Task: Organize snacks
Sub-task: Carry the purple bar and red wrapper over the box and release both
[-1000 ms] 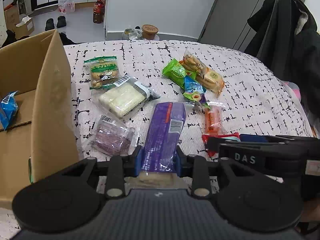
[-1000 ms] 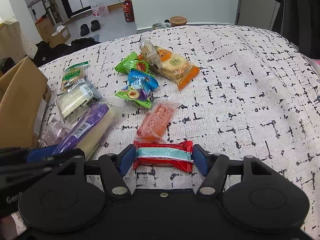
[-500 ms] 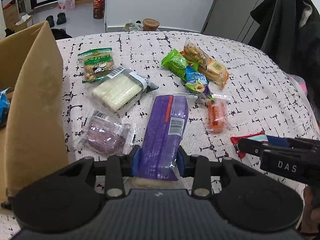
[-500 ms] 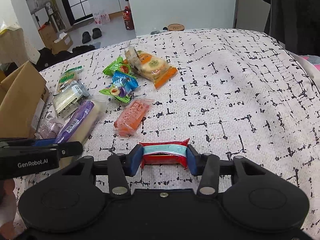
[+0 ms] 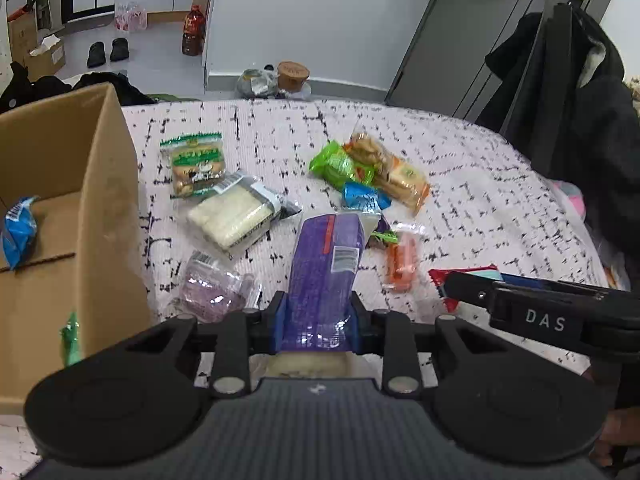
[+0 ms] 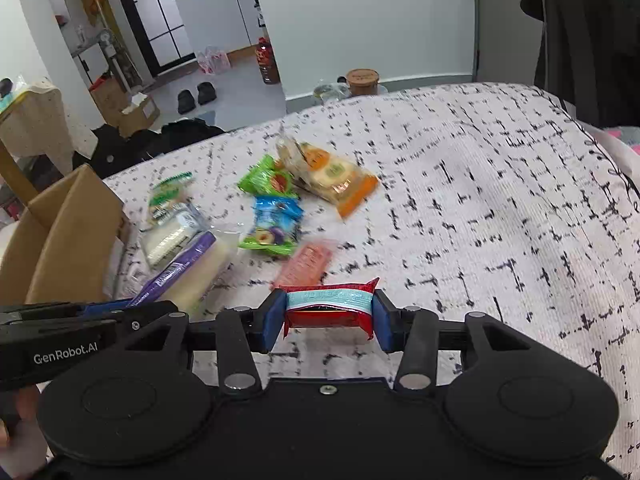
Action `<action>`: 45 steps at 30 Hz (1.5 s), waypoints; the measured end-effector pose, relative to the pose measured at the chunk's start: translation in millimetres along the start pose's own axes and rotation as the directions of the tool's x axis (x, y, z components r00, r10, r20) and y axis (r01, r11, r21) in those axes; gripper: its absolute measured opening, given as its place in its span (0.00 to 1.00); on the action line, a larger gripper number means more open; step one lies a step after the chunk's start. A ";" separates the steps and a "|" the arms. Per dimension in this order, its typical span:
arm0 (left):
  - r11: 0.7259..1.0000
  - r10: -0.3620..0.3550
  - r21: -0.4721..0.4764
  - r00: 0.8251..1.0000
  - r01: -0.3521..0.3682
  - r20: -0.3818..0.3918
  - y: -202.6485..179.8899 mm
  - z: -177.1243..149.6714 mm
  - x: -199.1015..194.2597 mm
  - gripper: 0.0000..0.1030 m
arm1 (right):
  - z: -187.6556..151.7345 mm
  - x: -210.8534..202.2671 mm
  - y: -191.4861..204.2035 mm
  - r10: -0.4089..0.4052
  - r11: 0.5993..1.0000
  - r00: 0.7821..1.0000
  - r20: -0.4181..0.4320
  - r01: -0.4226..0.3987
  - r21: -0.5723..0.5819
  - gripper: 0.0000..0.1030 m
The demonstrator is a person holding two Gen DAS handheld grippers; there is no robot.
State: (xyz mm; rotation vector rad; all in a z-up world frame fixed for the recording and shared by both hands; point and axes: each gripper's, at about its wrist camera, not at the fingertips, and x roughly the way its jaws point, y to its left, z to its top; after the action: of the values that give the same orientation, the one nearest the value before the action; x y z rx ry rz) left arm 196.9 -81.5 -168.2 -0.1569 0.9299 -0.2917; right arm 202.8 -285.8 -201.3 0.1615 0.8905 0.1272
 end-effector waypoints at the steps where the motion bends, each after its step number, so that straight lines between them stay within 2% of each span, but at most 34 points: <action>1: 1.000 0.002 0.003 1.000 -0.003 0.012 -0.4 0.6 -3.5 0.28 | 1.4 -1.6 1.7 0.004 1.000 1.000 0.005 -0.004 0.000 0.43; 16: 0.999 0.020 -0.037 0.987 -0.014 0.162 14.8 23.8 -57.2 0.28 | 23.3 -20.5 37.7 0.078 0.997 0.994 0.072 -0.078 -0.001 0.44; 25: 0.995 0.082 -0.078 0.973 -0.066 0.214 38.9 31.2 -79.7 0.28 | 33.0 -25.5 70.2 0.135 0.991 0.986 0.101 -0.133 -0.032 0.44; 34: 0.983 0.155 -0.132 0.959 -0.126 0.235 73.4 30.1 -97.8 0.28 | 37.5 -22.3 103.2 0.181 0.983 0.978 0.101 -0.176 -0.056 0.44; 45: 0.960 0.231 -0.206 0.950 -0.188 0.209 119.3 22.3 -108.9 0.28 | 41.3 -16.9 145.4 0.247 0.967 0.963 0.104 -0.238 -0.092 0.44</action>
State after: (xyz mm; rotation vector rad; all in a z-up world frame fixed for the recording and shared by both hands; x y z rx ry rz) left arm 175.1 66.1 -102.4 -0.2544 0.7329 0.0126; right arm 218.3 -149.9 -135.0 0.2017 0.7469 0.3777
